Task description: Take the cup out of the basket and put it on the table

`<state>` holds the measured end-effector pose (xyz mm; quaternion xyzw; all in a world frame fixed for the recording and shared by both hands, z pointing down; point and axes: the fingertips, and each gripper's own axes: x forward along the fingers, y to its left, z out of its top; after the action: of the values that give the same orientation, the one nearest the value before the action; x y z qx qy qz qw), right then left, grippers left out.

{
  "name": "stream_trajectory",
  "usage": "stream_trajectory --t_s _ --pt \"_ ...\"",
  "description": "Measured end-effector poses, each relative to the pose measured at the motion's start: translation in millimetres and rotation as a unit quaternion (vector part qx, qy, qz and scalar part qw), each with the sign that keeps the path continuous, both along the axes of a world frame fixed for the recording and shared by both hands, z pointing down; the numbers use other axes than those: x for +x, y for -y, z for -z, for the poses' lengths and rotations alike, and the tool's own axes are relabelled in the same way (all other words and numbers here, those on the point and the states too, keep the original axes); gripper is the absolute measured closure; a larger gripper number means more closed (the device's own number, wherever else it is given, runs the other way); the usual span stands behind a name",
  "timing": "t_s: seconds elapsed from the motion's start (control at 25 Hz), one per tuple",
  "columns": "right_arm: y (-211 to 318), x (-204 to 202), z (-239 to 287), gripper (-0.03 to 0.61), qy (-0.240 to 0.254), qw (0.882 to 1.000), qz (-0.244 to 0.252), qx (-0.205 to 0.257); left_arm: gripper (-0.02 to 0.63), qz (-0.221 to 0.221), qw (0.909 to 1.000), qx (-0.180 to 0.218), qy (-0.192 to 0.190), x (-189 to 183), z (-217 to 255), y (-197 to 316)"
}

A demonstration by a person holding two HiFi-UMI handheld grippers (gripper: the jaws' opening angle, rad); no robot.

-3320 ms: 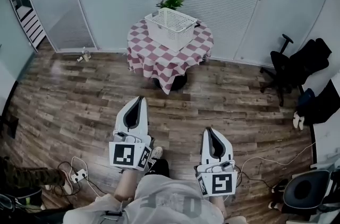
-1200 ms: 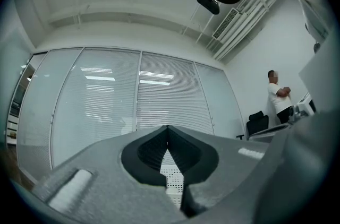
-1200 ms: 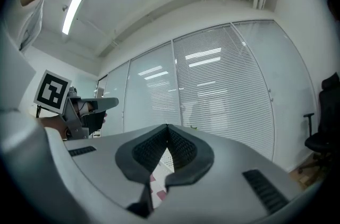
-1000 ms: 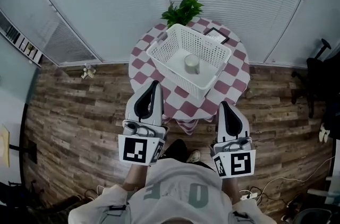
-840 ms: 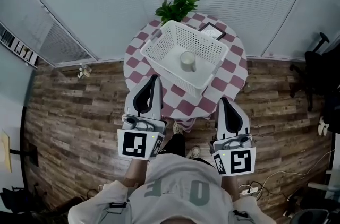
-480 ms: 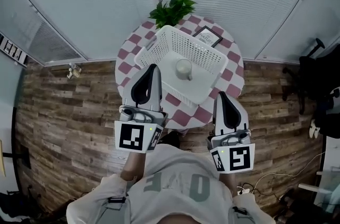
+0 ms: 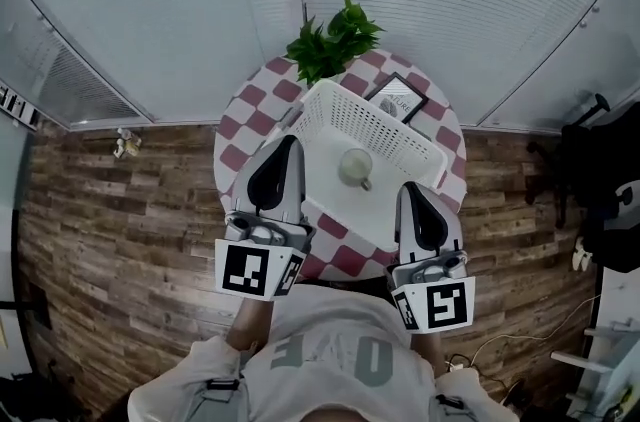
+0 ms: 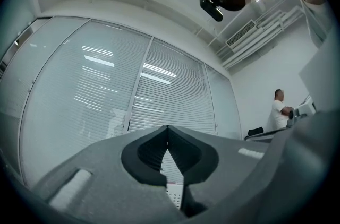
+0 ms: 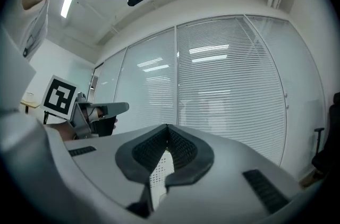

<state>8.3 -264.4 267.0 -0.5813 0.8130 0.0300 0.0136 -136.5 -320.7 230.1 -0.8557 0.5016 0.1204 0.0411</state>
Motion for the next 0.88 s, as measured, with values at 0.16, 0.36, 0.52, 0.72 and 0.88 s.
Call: stream_trajectory --t_s 0.16,0.36,0.52,0.72,0.88 --pt "22 1 -6 0.569 0.005 1.000 -0.004 -0.015 0.610 0.000 0.9998 -0.018 -0.008 -1 -9 22" --pt "50 13 -21 0.569 0.003 0.999 0.010 -0.040 0.610 -0.010 0.9992 -0.039 0.006 21 -25 46" --pt "71 27 -27 0.569 0.009 0.998 0.023 -0.050 0.610 -0.006 0.9986 -0.049 0.019 36 -29 59" --pt "96 37 -39 0.569 0.012 0.997 0.054 -0.061 0.609 -0.009 0.9924 -0.068 0.102 46 -46 90" --pt "114 51 -61 0.569 0.037 0.993 0.076 -0.085 0.498 -0.039 0.9804 -0.093 0.169 64 -56 114"
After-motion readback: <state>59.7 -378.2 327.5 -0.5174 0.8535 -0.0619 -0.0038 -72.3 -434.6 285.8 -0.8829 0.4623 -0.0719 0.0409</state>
